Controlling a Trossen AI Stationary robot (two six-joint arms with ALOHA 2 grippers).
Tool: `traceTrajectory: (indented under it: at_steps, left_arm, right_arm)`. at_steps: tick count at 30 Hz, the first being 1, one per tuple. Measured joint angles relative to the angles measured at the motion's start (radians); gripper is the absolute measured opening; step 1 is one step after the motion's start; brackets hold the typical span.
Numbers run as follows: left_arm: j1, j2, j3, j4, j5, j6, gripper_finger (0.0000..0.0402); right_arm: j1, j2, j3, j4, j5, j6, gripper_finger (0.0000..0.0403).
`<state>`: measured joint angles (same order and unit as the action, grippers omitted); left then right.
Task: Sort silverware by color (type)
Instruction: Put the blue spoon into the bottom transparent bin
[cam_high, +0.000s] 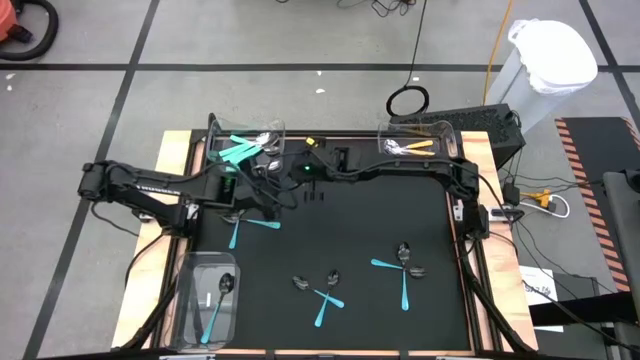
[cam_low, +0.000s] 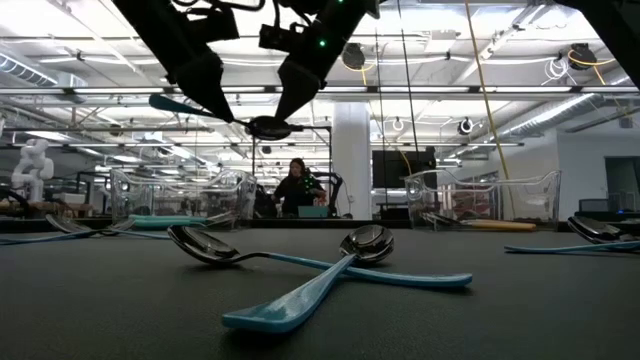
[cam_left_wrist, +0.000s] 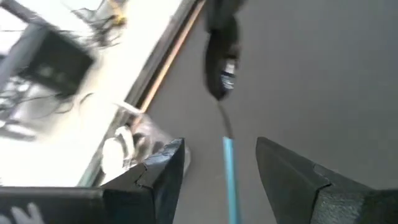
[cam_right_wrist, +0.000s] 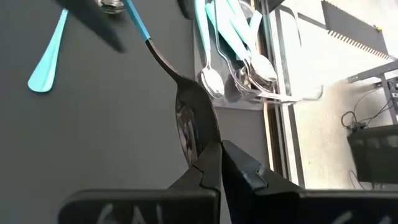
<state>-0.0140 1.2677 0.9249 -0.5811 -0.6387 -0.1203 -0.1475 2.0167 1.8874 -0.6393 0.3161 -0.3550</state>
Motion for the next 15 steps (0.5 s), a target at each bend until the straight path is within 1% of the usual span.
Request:
traceTrajectory:
  at_steps: [2, 4, 8, 11, 13, 15]
  left_arm:
    - [0.006, 0.004, 0.0, -0.004, -0.017, -0.001, 0.0188]
    - [0.011, 0.002, 0.0, 0.0, -0.018, -0.004, 0.0163]
    - [0.018, 0.002, 0.0, -0.001, 0.003, -0.003, 0.0087]
    - [0.039, 0.002, 0.0, -0.003, 0.069, 0.013, 0.0025]
    - [0.057, 0.001, 0.0, -0.008, 0.111, 0.009, 0.0012]
    - [0.069, 0.001, 0.0, -0.013, 0.123, -0.021, 0.0016]
  right_arm:
    - [0.005, 0.0, 0.0, 0.004, 0.0, 0.0, 0.0]
    - [0.006, 0.0, 0.0, 0.01, 0.001, 0.001, 0.0]
    - [0.005, 0.0, 0.0, 0.015, 0.002, 0.002, 0.0]
    - [0.005, 0.0, 0.0, 0.028, 0.002, 0.002, 0.0]
    - [0.005, 0.0, -0.001, 0.028, 0.002, 0.003, 0.0]
    - [0.005, 0.001, -0.001, 0.038, 0.003, 0.002, 0.0]
